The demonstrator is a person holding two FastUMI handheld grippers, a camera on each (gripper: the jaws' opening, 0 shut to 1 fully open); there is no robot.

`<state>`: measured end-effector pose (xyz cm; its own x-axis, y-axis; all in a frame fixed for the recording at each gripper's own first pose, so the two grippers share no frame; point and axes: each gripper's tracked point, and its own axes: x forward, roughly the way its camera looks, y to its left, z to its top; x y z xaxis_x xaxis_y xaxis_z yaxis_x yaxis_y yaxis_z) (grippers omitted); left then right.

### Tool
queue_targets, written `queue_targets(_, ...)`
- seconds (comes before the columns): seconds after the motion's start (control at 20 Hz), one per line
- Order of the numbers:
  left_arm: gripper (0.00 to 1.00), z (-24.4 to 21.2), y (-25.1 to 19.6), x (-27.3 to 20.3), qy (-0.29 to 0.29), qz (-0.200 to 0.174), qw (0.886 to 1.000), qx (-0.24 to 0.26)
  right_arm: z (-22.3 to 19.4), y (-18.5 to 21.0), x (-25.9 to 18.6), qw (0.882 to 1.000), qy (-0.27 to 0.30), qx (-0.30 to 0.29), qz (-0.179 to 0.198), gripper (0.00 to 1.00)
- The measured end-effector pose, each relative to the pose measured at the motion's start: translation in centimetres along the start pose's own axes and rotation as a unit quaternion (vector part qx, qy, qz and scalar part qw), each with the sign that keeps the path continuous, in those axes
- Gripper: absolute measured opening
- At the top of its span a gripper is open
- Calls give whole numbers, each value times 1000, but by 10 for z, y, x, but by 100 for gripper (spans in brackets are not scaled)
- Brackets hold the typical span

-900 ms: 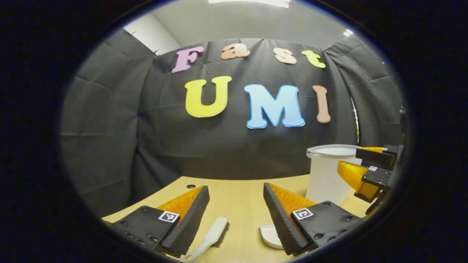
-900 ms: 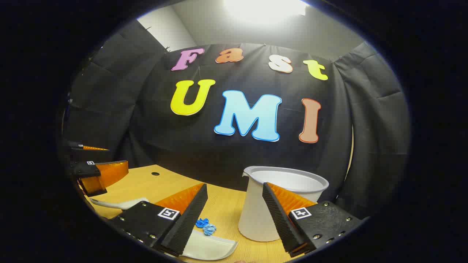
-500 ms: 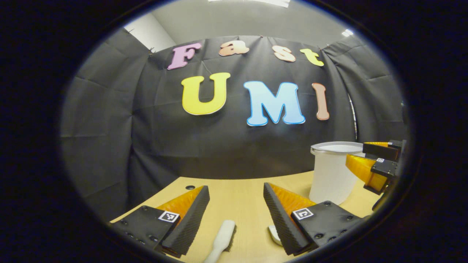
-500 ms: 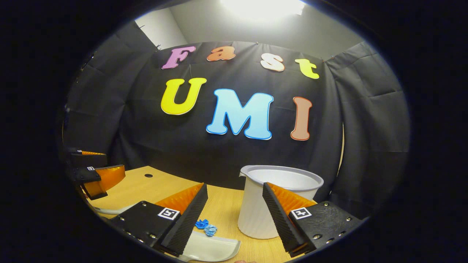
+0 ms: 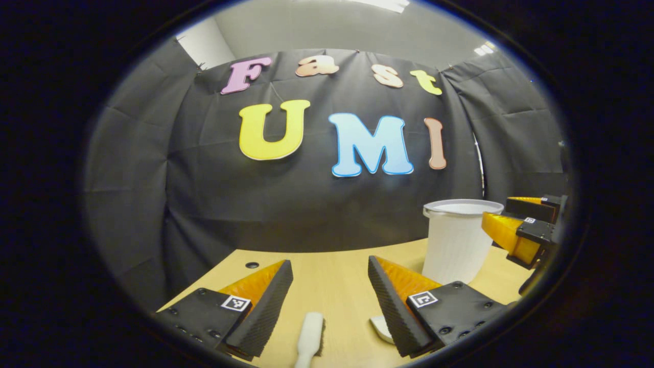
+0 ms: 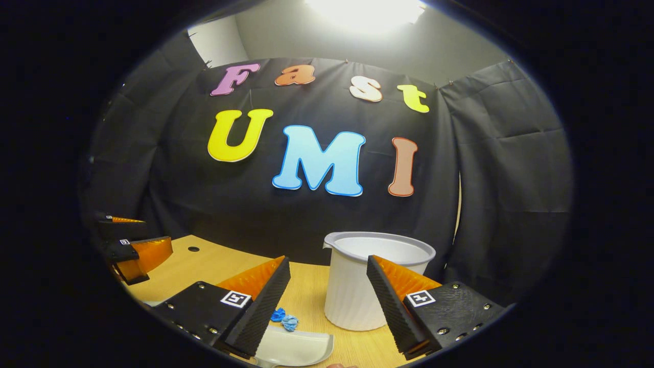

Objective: Pick up the small broom and dustpan from the desktop, sweep the trash into the dustpan with the broom, and then empty the trash into the garbage bin.

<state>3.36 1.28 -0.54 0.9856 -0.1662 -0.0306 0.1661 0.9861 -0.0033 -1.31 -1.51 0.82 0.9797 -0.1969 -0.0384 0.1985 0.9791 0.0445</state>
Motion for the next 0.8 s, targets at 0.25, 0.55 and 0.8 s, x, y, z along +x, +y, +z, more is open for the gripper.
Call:
queue_targets(0.25,99,3,-1,2,-2,1,1000,-2,2,-2,-3,1000,6,6,-2,95)
queue_targets(0.55,96,-20,2,3,35,-2,999,-5,-10,5,-2,998,50,-4,22,95)
queue_targets(0.8,100,-48,8,-4,76,-15,997,12,-40,20,-13,992,119,14,43,95)
